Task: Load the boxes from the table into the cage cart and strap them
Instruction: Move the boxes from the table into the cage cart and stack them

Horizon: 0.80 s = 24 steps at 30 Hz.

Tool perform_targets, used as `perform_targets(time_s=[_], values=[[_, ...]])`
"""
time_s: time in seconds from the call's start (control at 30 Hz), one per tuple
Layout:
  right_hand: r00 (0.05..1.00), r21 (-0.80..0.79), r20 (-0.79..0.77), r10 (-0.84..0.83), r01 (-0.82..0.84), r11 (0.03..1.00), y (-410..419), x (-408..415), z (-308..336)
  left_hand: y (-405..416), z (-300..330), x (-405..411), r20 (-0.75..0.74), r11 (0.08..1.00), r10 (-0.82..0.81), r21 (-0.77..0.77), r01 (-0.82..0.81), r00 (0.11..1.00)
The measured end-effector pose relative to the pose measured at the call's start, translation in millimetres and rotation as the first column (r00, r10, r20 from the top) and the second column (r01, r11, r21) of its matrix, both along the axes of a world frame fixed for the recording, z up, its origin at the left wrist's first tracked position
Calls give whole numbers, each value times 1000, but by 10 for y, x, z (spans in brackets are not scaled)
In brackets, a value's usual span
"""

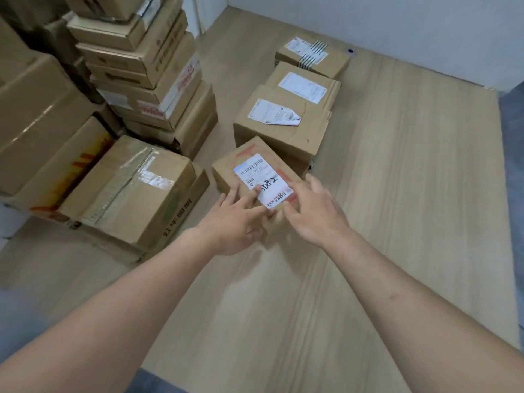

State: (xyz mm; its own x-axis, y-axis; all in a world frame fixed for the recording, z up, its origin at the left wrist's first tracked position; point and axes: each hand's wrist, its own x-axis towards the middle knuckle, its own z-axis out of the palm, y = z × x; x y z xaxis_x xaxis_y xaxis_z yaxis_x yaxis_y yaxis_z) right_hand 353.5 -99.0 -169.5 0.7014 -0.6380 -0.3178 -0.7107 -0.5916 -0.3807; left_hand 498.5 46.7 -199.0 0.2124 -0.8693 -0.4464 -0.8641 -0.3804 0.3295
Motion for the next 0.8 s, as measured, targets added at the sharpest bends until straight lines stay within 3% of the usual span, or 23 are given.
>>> perform_targets(time_s=[0.1,0.23,0.37,0.57,0.8], values=[[1000,26,-29,5,-5,1000,108,-53,-72,198,17,7,-32,998,-43,-51,41,999],[999,132,-28,-15,19,991,328,-175,-283,385,10,-72,-54,972,117,-198,-125,992],[977,255,74,-198,173,951,465,-257,-438,459,-42,-140,-300,910,389,-18,-413,871],[942,293,197,-271,208,933,755,-328,-453,511,-168,-189,-336,911,370,-51,-409,866],[918,233,292,-267,203,951,871,-404,17,655,371,-268,-280,915,319,-157,-371,905]])
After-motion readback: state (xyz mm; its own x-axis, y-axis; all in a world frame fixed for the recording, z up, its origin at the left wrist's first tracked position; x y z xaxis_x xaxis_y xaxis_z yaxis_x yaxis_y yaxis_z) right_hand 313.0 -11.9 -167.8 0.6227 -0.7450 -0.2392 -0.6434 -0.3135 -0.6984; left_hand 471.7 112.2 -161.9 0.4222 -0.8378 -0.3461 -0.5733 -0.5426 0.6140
